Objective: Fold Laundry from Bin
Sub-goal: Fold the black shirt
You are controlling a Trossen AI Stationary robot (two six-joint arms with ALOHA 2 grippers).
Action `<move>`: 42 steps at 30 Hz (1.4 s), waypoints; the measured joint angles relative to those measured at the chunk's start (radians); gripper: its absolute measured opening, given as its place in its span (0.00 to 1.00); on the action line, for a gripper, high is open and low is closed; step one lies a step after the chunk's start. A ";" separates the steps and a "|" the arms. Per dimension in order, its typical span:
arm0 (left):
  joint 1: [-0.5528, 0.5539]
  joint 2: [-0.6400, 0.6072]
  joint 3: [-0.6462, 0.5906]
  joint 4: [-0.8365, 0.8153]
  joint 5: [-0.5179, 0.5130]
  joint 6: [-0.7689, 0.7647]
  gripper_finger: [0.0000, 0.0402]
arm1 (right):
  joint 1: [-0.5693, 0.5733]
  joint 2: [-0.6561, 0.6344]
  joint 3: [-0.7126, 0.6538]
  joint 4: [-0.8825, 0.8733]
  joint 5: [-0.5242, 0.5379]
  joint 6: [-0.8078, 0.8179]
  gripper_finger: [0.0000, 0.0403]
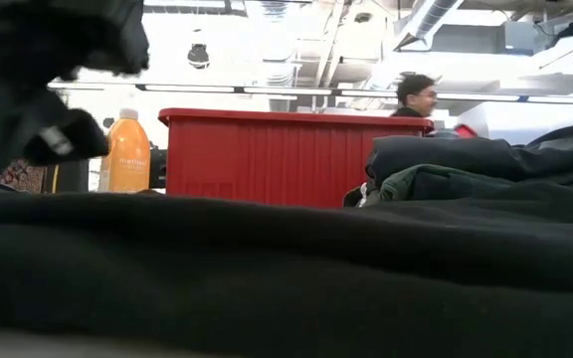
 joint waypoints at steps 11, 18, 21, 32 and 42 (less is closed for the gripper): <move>0.048 -0.109 0.000 0.213 -0.206 0.152 0.00 | 0.067 -0.180 -0.017 -0.378 0.045 0.613 0.34; 0.077 0.004 0.000 0.377 -0.179 0.121 0.06 | 0.042 -0.182 -0.175 -0.320 0.229 0.642 0.57; 0.071 0.087 0.001 0.446 -0.076 0.081 0.09 | 0.025 -0.187 -0.248 -0.218 0.269 0.597 0.56; 0.033 0.232 0.010 0.172 0.001 -0.042 0.01 | 0.010 -0.202 -0.295 -0.155 0.304 0.473 0.47; 0.062 0.152 0.003 -0.043 -0.028 -0.014 0.00 | -0.052 -0.175 -0.296 -0.109 0.383 0.326 0.47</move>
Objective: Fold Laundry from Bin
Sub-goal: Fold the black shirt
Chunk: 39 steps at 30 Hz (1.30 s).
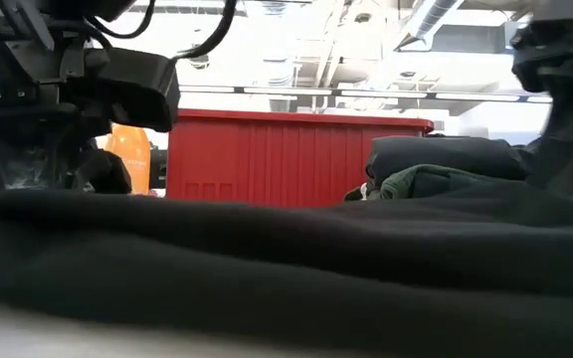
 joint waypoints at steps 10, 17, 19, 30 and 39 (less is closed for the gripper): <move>0.001 -0.141 -0.007 -0.279 -0.150 -0.061 0.00 | -0.032 0.006 -0.030 0.013 -0.018 -0.073 0.47; 0.001 -0.255 -0.005 -0.356 -0.212 -0.113 0.00 | -0.031 0.006 -0.053 0.289 0.024 -0.247 0.47; 0.000 -0.286 -0.005 -0.350 -0.228 -0.119 0.00 | -0.028 0.006 -0.052 0.357 0.054 -0.319 0.47; -0.070 -0.257 -0.002 0.037 -0.348 -0.178 0.00 | 0.012 0.054 -0.053 0.402 0.102 -0.395 0.29; -0.076 -0.074 -0.003 0.142 -0.253 -0.225 0.00 | -0.012 0.211 -0.053 0.511 0.089 -0.375 0.03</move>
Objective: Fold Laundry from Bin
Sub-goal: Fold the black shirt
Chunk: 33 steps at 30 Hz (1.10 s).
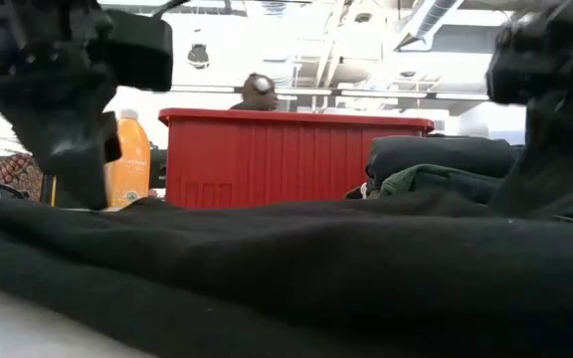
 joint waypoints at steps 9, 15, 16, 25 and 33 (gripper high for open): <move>0.002 0.013 0.000 -0.050 0.023 -0.018 0.00 | 0.033 -0.038 0.001 -0.088 -0.113 0.043 0.05; 0.008 0.013 0.001 -0.101 0.017 -0.010 0.00 | 0.035 -0.101 0.000 -0.226 -0.206 0.055 0.05; 0.008 0.013 0.001 -0.105 0.017 -0.010 0.00 | 0.035 -0.111 0.000 -0.254 -0.220 0.064 0.06; 0.012 -0.014 0.000 -0.022 -0.009 0.039 0.00 | 0.008 -0.209 0.030 -0.075 -0.071 -0.081 0.04; 0.034 -0.123 0.002 -0.067 -0.039 0.096 0.00 | -0.072 -0.046 0.027 0.122 -0.138 -0.137 0.04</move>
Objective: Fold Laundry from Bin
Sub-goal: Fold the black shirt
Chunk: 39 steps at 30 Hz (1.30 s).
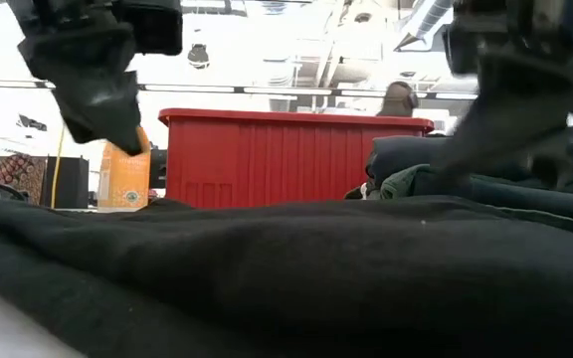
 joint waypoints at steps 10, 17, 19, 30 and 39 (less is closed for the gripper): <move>-0.091 -0.006 -0.081 -0.247 0.084 -0.138 0.00 | 0.039 0.052 0.002 -0.136 -0.149 0.047 0.04; -0.114 -0.008 -0.148 -0.177 0.133 -0.197 0.00 | 0.008 -0.050 -0.003 -0.264 -0.181 -0.054 0.04; -0.113 -0.016 -0.138 -0.184 0.133 -0.174 0.00 | -0.008 -0.110 -0.003 -0.269 -0.184 -0.080 0.04; -0.102 -0.199 -0.043 -0.184 -0.146 -0.025 0.00 | 0.114 -0.232 -0.001 -0.222 -0.164 0.589 0.19; -0.090 -0.187 -0.043 -0.171 -0.268 0.000 0.00 | 0.231 -0.013 -0.001 -0.027 -0.072 0.904 0.52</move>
